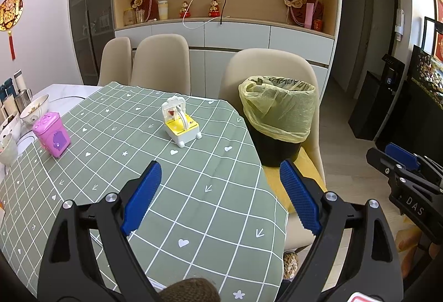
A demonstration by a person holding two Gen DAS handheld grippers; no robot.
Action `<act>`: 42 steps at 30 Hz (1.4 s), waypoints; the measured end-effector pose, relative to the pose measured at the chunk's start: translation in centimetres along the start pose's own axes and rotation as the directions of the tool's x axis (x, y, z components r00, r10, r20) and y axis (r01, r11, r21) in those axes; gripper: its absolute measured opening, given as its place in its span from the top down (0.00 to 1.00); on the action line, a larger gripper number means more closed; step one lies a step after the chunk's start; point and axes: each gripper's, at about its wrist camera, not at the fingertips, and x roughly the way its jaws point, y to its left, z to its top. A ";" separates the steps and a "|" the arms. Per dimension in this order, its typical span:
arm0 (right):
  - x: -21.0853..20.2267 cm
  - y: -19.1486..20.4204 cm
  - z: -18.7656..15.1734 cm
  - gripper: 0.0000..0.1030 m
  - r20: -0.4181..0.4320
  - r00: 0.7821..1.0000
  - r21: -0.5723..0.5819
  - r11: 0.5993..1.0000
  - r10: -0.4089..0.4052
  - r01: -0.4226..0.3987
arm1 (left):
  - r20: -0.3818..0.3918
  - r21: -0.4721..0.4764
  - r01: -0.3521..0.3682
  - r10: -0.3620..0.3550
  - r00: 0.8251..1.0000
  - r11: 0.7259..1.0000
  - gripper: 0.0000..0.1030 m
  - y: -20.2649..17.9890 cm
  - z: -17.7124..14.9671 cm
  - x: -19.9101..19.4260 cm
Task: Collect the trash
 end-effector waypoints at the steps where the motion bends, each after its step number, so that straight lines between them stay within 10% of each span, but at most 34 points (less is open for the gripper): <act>1: 0.0 0.0 0.0 0.55 0.000 1.000 0.000 1.000 0.000 0.000 | 0.000 0.000 0.000 0.000 1.000 1.000 0.19 0.0 0.0 0.0; 42: 0.1 -0.5 -0.2 0.55 -0.009 1.000 0.001 1.000 -0.007 0.007 | -0.002 -0.011 0.003 -0.003 1.000 1.000 0.19 -0.4 0.1 0.1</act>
